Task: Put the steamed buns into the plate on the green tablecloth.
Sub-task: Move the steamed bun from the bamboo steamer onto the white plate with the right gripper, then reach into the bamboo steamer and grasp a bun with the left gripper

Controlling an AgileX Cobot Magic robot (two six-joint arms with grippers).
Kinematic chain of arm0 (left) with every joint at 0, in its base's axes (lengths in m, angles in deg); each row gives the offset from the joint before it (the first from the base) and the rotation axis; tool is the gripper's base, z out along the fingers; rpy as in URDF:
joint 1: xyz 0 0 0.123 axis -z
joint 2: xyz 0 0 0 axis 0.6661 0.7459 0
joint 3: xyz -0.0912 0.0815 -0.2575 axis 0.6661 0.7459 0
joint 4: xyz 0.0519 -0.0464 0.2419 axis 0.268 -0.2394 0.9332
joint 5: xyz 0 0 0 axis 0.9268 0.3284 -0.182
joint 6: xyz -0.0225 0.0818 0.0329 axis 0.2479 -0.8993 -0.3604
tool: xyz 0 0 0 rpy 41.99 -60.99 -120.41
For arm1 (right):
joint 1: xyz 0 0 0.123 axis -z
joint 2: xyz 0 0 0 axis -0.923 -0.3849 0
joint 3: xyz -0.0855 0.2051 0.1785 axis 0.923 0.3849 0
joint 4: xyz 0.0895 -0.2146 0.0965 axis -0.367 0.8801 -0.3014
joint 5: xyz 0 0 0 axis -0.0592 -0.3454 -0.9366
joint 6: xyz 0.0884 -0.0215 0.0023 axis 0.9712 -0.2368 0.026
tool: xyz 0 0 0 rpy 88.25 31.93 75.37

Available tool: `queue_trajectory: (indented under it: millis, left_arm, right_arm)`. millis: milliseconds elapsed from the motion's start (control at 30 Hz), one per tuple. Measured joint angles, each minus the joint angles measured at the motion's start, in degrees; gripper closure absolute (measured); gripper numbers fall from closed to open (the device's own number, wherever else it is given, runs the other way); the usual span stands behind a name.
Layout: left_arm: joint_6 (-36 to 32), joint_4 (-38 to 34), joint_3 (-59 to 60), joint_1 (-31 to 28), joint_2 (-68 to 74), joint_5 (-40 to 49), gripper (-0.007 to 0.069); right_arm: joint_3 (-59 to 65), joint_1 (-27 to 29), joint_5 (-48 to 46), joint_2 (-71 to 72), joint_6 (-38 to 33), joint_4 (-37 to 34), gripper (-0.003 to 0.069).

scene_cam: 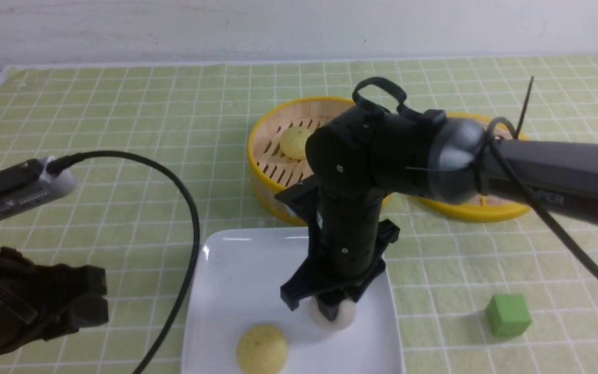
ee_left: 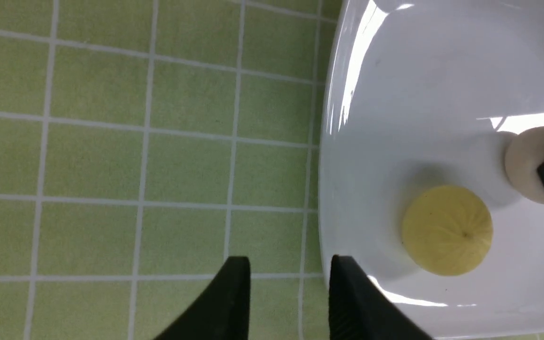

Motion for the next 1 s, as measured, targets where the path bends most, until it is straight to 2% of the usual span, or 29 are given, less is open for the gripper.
queue_trajectory:
  millis: [100,200,300,333,367,400,433,467,567,833,900,933,1000]
  left_arm:
    - [0.0,-0.1,0.0,0.0,0.0,0.0,0.0367]
    - [0.0,-0.1,0.0,0.0,0.0,-0.2,0.0389]
    - [0.0,-0.1,0.0,0.0,0.0,-0.3,0.0452]
    - [0.0,-0.1,0.0,0.0,0.0,-0.3,0.0456]
    - [-0.1,-0.1,0.0,0.0,0.1,-0.7,0.0491]
    - [-0.2,-0.1,-0.2,0.0,0.2,-0.8,0.0519]
    - [-0.2,-0.1,-0.2,0.0,0.2,-0.7,0.0519]
    - [-0.4,-0.1,-1.4,0.0,1.5,-0.2,0.0581]
    - [-1.4,-0.2,-5.3,0.0,5.2,2.2,0.0622]
    - [-5.0,-7.8,-23.7,0.2,23.9,5.3,0.0622]
    - [-5.5,-8.8,-28.2,1.2,27.6,5.4,0.0622]
    - [-5.6,-9.3,-35.0,3.7,32.8,5.5,0.0602]
    - [-5.6,-9.1,-40.7,6.2,36.9,5.5,0.0578]
  right_arm:
    - [-4.0,0.0,-2.4,0.8,-2.0,3.1,0.0188]
    - [-5.9,0.0,-2.6,2.9,-4.0,5.6,0.0208]
    - [-6.6,0.8,-3.1,8.7,-4.8,9.6,0.0398]
    - [-6.6,0.9,-3.1,9.0,-4.8,9.6,0.0412]
    - [-6.5,1.9,-3.4,11.5,-4.8,10.0,0.0513]
    - [-6.1,2.7,-3.4,13.6,-4.6,10.2,0.0583]
    - [-6.1,2.9,-3.4,14.0,-4.5,10.2,0.0595]
    - [-4.2,4.4,-3.4,18.0,-4.2,10.2,0.0658]
    - [1.8,7.2,-3.7,26.4,-3.9,10.4,0.0675]
    - [23.7,12.7,-4.3,41.5,1.0,10.4,0.0675]
    - [28.0,12.8,-4.2,43.3,2.7,10.4,0.0673]
    - [31.5,12.8,-3.6,44.6,4.4,10.1,0.0673]
    - [34.5,12.8,-2.6,45.1,5.7,9.4,0.0673]
